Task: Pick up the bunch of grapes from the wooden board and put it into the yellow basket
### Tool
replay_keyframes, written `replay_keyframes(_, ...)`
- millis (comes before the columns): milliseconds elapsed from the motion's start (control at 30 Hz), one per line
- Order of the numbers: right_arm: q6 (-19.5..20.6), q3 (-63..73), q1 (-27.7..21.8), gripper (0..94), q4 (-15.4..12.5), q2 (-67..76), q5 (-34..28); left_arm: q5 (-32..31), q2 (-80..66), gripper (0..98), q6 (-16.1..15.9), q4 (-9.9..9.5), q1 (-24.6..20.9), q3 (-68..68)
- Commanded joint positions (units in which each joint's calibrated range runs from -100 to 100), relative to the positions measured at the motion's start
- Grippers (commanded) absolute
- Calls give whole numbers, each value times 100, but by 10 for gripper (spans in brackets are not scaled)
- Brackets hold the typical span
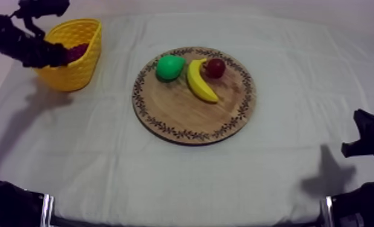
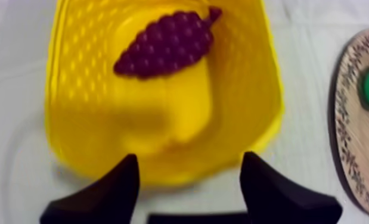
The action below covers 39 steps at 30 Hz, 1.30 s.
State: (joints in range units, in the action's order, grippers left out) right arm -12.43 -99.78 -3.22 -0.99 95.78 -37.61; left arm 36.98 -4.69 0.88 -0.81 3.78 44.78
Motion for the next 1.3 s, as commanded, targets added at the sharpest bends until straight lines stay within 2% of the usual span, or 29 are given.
replay_keyframes(0,0,1,1,3,-1,-2,3,-11,-940,533,24,0,8,799)
replay_keyframes(433,0,1,1,3,-1,-2,3,-91,-3960,296,200,18,-120,3245)
replay_keyframes(733,0,1,1,3,-1,-2,3,193,-6231,148,361,28,-55,4404)
replay_keyframes(1033,0,1,1,3,-1,-2,3,378,-7722,65,209,261,-5,4981)
replay_keyframes(1267,-2,1,1,3,-1,-2,3,162,-8566,9,-87,365,-16,5229)
